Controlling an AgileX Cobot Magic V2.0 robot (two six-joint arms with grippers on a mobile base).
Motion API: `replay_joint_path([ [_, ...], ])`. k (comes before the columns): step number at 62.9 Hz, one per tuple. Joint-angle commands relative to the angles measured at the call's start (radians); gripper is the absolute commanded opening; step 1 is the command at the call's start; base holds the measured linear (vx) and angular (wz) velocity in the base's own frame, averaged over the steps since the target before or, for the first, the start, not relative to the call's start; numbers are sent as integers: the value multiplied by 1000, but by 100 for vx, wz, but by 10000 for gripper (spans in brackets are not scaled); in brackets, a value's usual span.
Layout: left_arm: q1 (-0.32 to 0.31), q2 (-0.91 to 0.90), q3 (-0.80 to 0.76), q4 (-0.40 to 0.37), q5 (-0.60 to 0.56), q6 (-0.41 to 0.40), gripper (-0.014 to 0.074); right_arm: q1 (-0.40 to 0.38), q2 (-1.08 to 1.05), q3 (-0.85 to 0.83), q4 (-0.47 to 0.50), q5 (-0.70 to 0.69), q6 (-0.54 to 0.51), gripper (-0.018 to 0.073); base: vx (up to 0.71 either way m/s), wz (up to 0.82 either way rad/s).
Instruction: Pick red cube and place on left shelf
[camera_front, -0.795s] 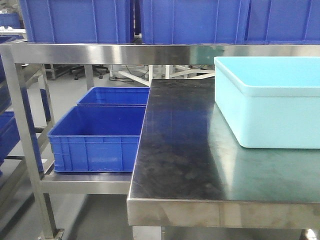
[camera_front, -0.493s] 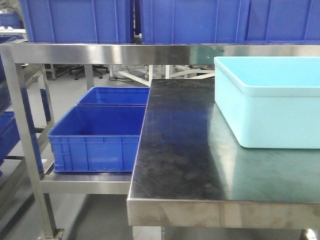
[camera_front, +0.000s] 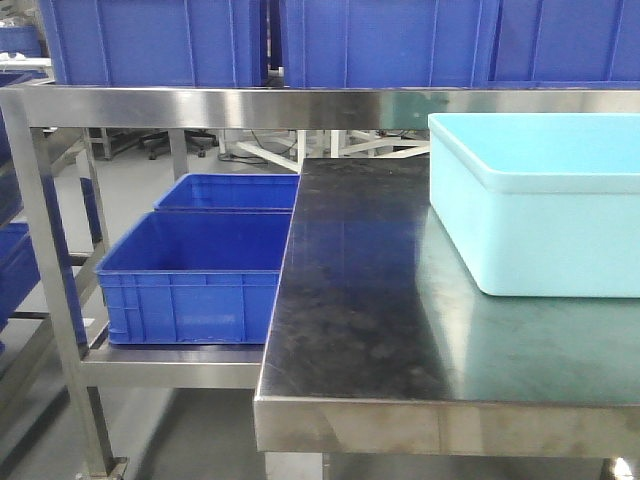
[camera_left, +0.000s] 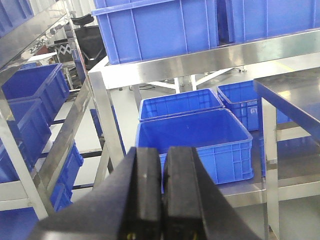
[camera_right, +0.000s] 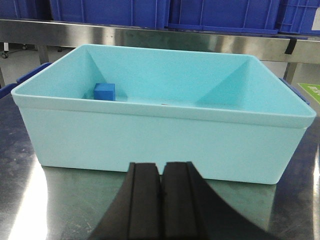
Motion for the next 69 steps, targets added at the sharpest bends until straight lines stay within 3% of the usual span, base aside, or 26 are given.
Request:
replay_joint_path([
  [1,0,6,22,-6,-84,-2,102,-2,-13,-25,-2,-87,-2,29,0,0],
  [69,0,6,22,-6,-84,-2,102,-2,-13,-25,-2,-87,-2,29,0,0],
])
